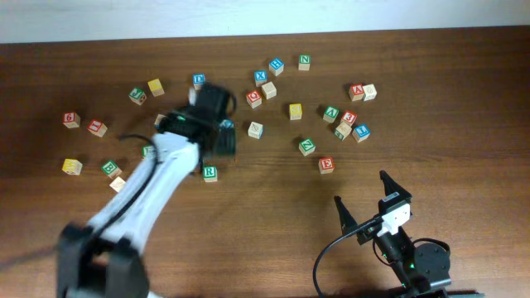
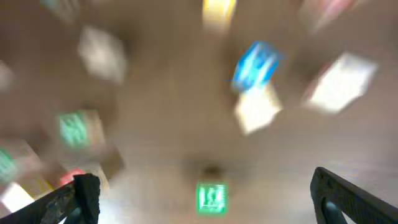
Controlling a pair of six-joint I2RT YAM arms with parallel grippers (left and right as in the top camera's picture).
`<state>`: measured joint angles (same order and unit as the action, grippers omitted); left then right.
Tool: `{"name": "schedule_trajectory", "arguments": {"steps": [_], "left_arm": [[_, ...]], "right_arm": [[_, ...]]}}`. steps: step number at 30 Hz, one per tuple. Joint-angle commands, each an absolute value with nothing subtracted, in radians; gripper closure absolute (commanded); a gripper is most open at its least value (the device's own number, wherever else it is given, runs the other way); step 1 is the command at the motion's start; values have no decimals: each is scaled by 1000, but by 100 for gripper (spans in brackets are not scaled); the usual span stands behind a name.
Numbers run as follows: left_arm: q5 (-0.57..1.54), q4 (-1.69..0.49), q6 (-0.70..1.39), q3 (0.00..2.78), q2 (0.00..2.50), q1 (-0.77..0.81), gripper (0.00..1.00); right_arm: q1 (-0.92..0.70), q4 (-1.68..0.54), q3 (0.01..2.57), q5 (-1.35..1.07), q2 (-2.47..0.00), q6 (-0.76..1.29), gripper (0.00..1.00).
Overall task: Spell out RSS
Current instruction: 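Carry the R block to the table center and set it down, then move the left gripper up and grasp the yellow S block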
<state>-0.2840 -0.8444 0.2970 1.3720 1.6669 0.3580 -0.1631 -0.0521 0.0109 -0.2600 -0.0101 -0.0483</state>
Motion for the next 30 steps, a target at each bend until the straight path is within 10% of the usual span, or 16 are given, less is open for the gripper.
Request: {"name": "schedule_trajectory", "arguments": {"steps": [1, 30], "left_arm": [[-322, -843, 236, 1580, 1529, 357, 1], [47, -644, -164, 1839, 2191, 115, 7]], "right_arm": [[-155, -57, 6, -258, -3, -37, 2], [-155, -57, 6, -258, -3, -37, 2]]}}
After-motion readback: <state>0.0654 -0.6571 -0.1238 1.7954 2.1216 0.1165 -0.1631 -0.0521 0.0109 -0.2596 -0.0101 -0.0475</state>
